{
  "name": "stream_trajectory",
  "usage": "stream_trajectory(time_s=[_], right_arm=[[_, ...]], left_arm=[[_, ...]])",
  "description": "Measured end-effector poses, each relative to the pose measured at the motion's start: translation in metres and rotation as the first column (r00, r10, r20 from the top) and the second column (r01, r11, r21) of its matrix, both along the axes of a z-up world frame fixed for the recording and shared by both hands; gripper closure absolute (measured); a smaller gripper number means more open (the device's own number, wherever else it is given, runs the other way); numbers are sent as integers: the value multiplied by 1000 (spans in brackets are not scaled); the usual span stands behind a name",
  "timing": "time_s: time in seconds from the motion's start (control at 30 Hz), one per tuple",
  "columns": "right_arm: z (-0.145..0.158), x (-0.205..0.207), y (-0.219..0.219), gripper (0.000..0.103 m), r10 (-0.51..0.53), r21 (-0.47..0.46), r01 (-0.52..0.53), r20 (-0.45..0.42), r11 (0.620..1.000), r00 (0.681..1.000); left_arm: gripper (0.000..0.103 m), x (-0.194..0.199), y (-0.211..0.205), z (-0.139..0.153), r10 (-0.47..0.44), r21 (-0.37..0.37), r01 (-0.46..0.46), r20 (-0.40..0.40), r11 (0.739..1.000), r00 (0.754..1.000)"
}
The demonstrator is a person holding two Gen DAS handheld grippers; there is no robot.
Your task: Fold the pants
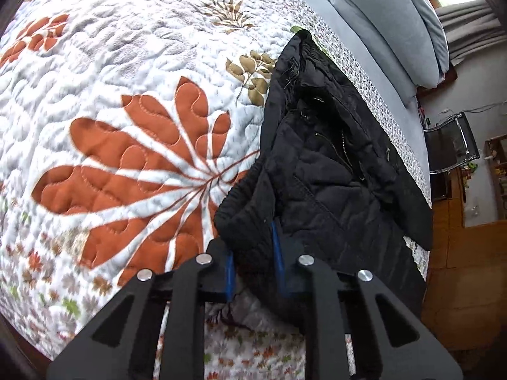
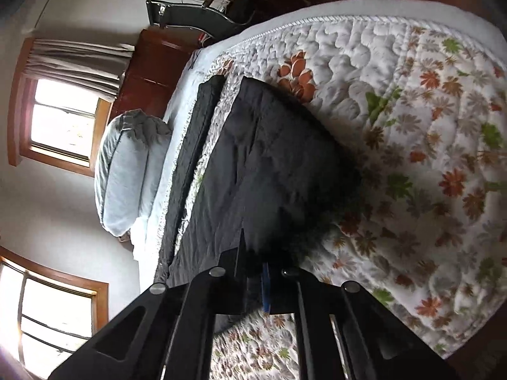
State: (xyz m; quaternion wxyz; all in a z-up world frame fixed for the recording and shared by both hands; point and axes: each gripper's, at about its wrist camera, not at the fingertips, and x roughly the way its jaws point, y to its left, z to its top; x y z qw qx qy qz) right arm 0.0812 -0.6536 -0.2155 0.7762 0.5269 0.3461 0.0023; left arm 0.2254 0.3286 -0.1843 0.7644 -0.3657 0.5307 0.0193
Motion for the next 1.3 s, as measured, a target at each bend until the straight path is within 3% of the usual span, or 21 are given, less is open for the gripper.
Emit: stream_trajectory(time_s=[0.3,0.57,0.67,0.73,0.77,0.8,0.87,0.93,1.0,1.1,1.17,1.3], right_arm=[[13,-27,8,97,85,-49,-88,-61,995,995],[-6,-33,33,96,179,-98,-193,-135,976,975],[-14,-32,34,84,184,-100,-203,-169,974,968],[5,-41,33,69,175,-165,-207,-190,964,966],[14,-46,30,65,160,-213,-202,-199,956,967],[26,-52,28,59,134,-278,-191,-212,941,968],[49,-57,29,58,125,-380,-193,-197,904,972],[52,-45,39,49,203,-375,-260,-185,890,962],[36,-27,47,48,251,-361,-335,-261,870,932],[26,-9,50,47,259,-348,-395,-378,850,889],[48,-1,56,47,257,-384,-419,-406,823,877],[105,31,70,42,323,-455,-459,-346,763,881]], left_arm=[[86,-45,21,13,14,-30,-16,-81,999,997],[85,-92,50,-11,69,-58,-76,-126,995,990],[75,-90,45,-10,37,-26,-40,-105,999,994],[47,-92,38,1,-4,32,8,-117,999,993],[19,-96,36,12,-6,111,20,-126,994,992],[13,-100,37,21,-5,170,26,-123,985,992],[12,-103,38,43,-5,287,41,-124,957,992],[12,-91,39,65,-13,329,34,-65,944,998],[5,-68,39,79,-24,324,23,-1,946,1000],[3,-1,42,84,-61,208,43,79,977,995],[3,34,42,80,-57,170,46,62,984,996],[3,99,67,72,-34,115,30,28,993,999]])
